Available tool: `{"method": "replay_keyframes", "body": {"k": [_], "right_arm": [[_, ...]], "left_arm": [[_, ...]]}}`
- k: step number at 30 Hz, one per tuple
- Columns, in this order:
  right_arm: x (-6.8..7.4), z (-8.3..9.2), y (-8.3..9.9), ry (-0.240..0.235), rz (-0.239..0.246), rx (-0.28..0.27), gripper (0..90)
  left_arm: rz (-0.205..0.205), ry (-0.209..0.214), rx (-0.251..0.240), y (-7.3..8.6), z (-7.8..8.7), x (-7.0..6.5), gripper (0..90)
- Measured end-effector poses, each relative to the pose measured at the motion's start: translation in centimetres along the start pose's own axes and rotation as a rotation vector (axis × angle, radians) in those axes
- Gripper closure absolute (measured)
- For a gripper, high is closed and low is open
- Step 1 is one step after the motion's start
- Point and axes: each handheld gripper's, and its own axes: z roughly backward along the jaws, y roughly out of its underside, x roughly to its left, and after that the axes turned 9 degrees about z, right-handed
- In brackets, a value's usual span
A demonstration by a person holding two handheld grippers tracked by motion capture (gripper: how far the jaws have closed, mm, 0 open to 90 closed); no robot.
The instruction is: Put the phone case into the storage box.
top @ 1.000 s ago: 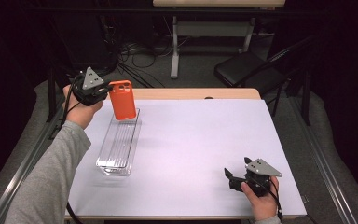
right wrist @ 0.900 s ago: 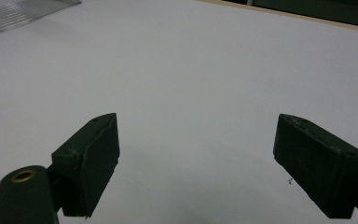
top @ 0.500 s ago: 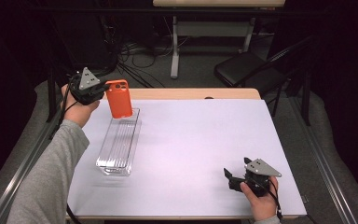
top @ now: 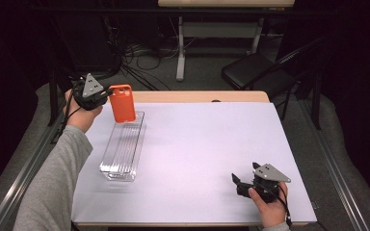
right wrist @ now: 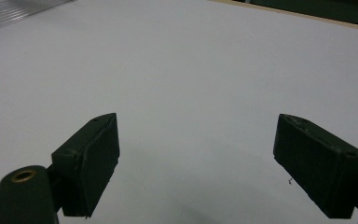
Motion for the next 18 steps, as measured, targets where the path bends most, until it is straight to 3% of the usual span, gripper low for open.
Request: {"method": "replay_keyframes", "body": {"k": [8,18], "right_arm": [[-0.1,0.1,0.2,0.013,-0.001,0.005,14.1],[-0.3,0.2,0.1,0.030,0.012,0.001,14.1]], "left_arm": [[-0.021,0.021,-0.030,1.0,-0.9,-0.1,79.8],[-0.076,0.042,-0.064,2.1,-2.2,-0.2,79.8]]}}
